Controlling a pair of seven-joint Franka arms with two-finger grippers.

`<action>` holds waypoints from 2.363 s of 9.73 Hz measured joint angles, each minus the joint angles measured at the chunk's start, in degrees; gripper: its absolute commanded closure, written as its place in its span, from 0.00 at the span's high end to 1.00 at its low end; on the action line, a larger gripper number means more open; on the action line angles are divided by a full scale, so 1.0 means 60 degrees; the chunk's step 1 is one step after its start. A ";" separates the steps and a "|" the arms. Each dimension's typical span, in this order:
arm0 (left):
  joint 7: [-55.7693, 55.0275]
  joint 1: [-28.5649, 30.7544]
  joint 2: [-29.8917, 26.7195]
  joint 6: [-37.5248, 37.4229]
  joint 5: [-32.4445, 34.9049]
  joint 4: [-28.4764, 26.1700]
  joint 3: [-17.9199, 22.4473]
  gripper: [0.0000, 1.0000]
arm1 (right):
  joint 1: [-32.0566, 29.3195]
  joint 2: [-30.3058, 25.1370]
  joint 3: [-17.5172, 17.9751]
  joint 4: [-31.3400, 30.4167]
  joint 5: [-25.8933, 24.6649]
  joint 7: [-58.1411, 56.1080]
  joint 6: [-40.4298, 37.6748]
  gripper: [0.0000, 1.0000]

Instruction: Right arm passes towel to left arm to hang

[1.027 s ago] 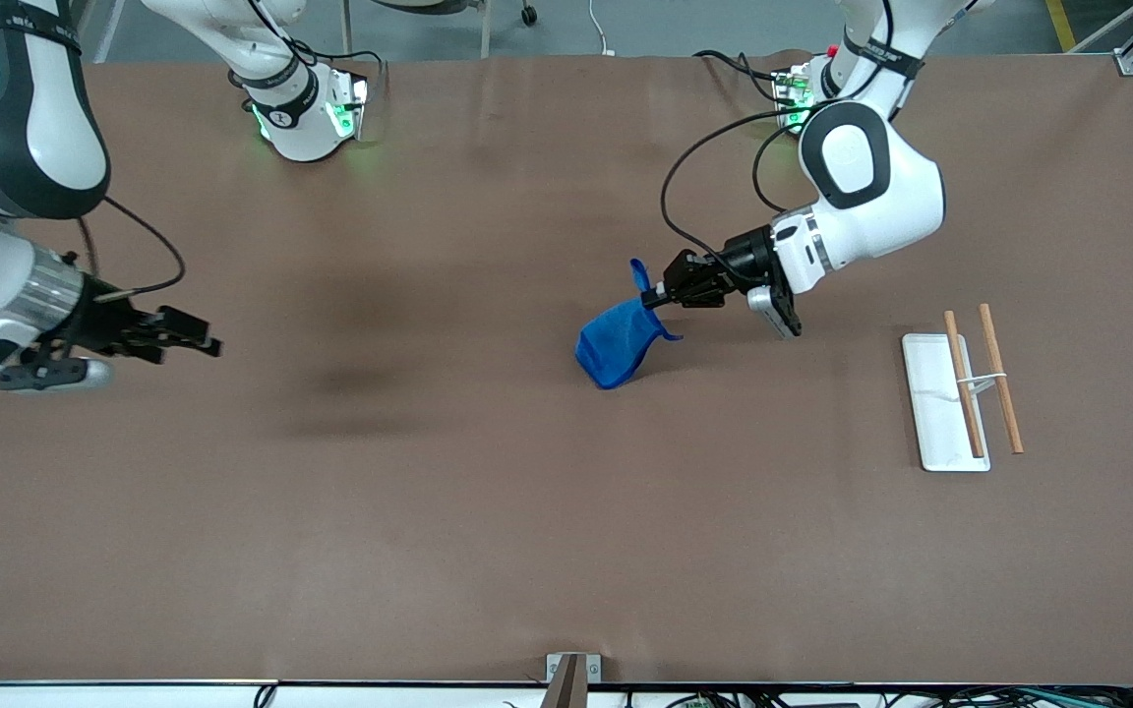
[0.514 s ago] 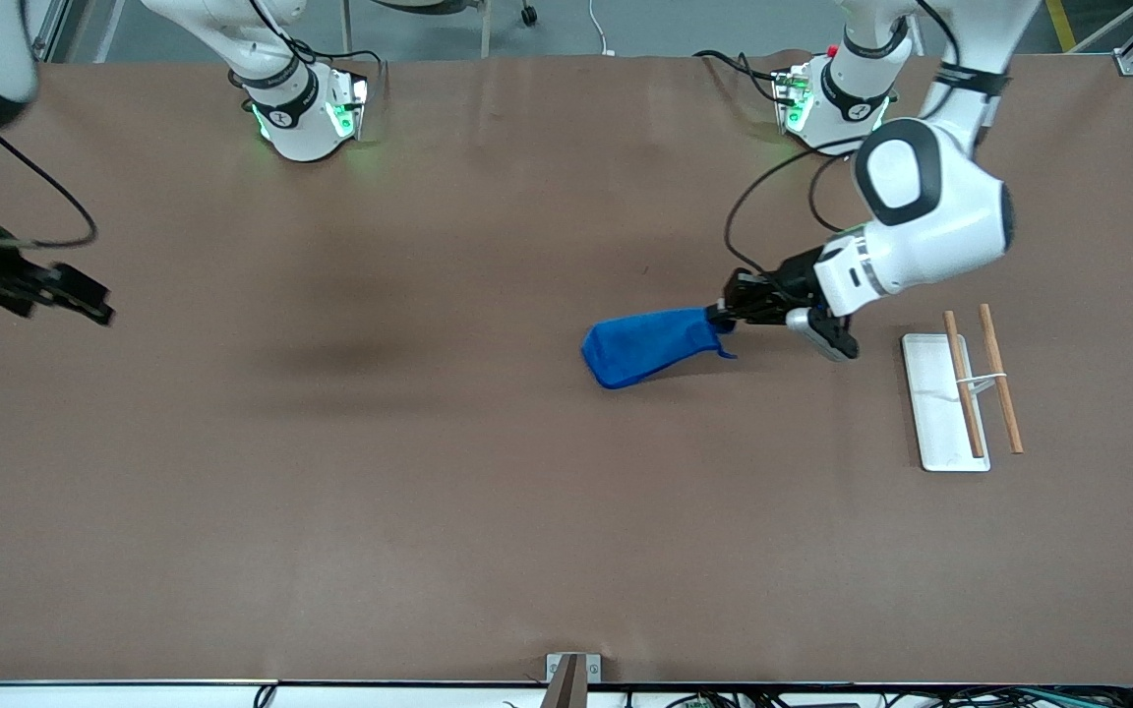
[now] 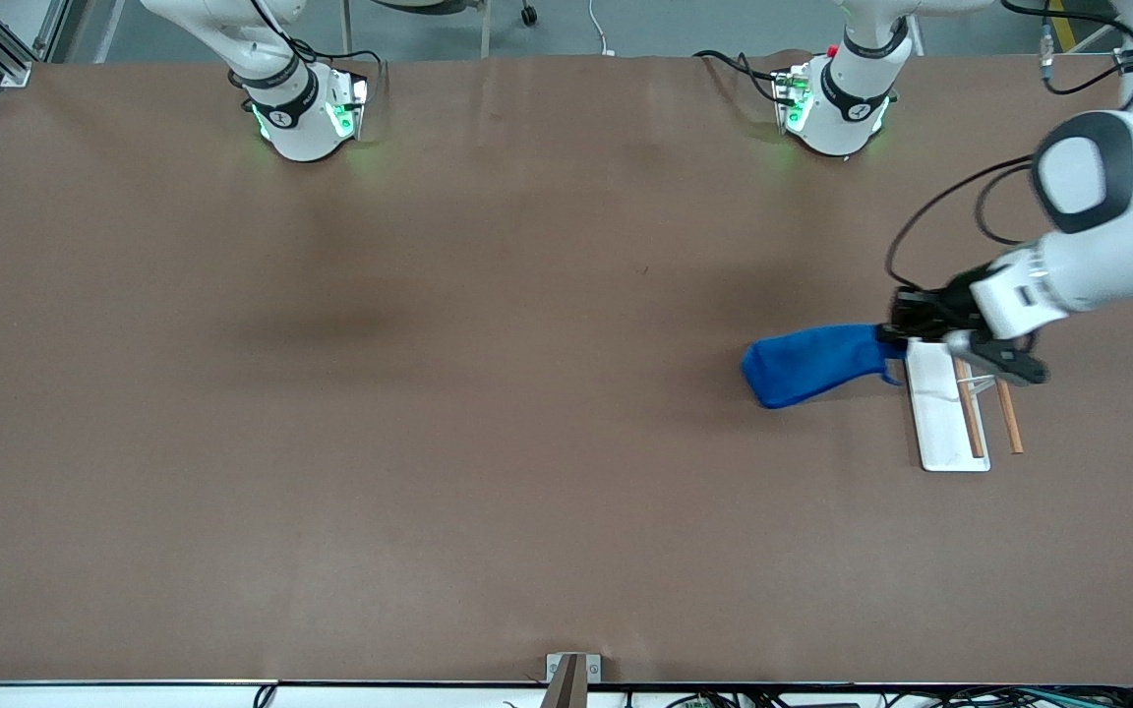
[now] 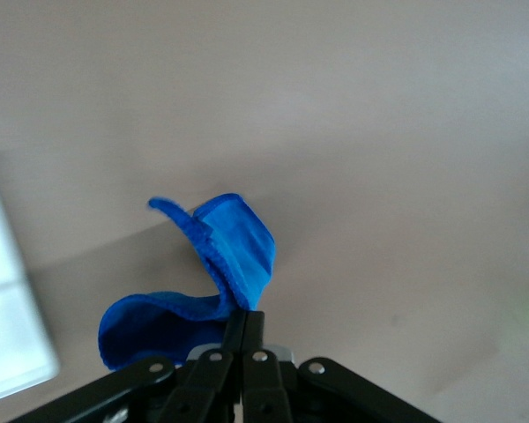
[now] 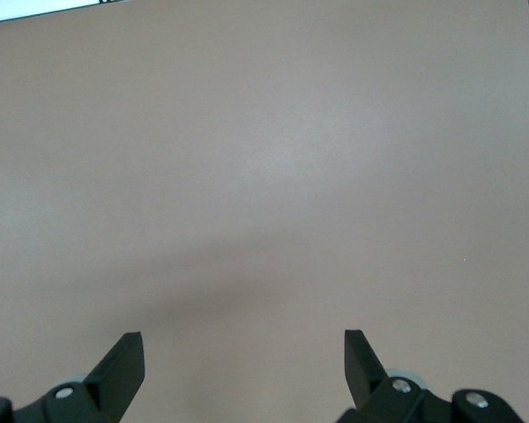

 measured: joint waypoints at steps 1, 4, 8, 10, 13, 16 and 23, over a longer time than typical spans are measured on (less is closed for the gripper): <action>0.0193 0.0018 -0.0007 -0.0020 0.0326 0.0058 0.0448 0.00 | 0.0022 0.0004 -0.0004 0.0010 -0.0008 -0.0007 -0.0001 1.00; 0.0225 0.0000 0.0004 -0.0020 0.1572 0.0233 0.1308 0.01 | 0.0101 0.0011 -0.0004 0.0126 -0.0017 -0.0009 -0.0182 1.00; 0.1046 0.0038 0.0709 0.0018 0.1861 0.1064 0.3189 0.04 | 0.0138 0.0016 -0.0006 0.0162 -0.0021 -0.0009 -0.0213 1.00; 0.1159 0.0034 0.1425 0.0147 0.1861 0.1508 0.3553 0.04 | 0.0152 0.0020 -0.0007 0.0174 -0.0021 -0.0009 -0.0217 1.00; 0.1159 0.0031 0.2341 0.0617 0.1861 0.1987 0.3843 0.99 | 0.0151 0.0023 -0.0027 0.0253 -0.0319 -0.0033 -0.0219 1.00; 0.1159 0.0031 0.2532 0.0905 0.1861 0.2180 0.3909 1.00 | 0.0155 0.0029 -0.0028 0.0322 -0.0391 -0.0184 -0.0219 1.00; -0.1787 -0.0097 0.0500 -0.0307 0.2250 0.2619 0.1076 1.00 | 0.0229 0.0043 0.0158 0.0536 -0.0411 -0.0537 -0.0416 1.00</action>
